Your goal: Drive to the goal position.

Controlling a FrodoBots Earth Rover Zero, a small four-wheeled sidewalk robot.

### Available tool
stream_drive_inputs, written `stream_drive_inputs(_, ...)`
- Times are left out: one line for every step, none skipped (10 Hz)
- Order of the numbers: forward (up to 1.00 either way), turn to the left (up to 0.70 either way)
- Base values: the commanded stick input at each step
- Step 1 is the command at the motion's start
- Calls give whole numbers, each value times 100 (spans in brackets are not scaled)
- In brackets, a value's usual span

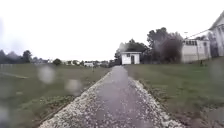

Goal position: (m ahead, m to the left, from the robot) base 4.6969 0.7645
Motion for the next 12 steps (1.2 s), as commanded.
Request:
stream_drive_inputs(26,0)
stream_drive_inputs(19,0)
stream_drive_inputs(13,0)
stream_drive_inputs(6,0)
stream_drive_inputs(0,0)
stream_drive_inputs(0,0)
stream_drive_inputs(0,0)
stream_drive_inputs(0,0)
stream_drive_inputs(7,0)
stream_drive_inputs(18,0)
stream_drive_inputs(30,0)
stream_drive_inputs(41,0)
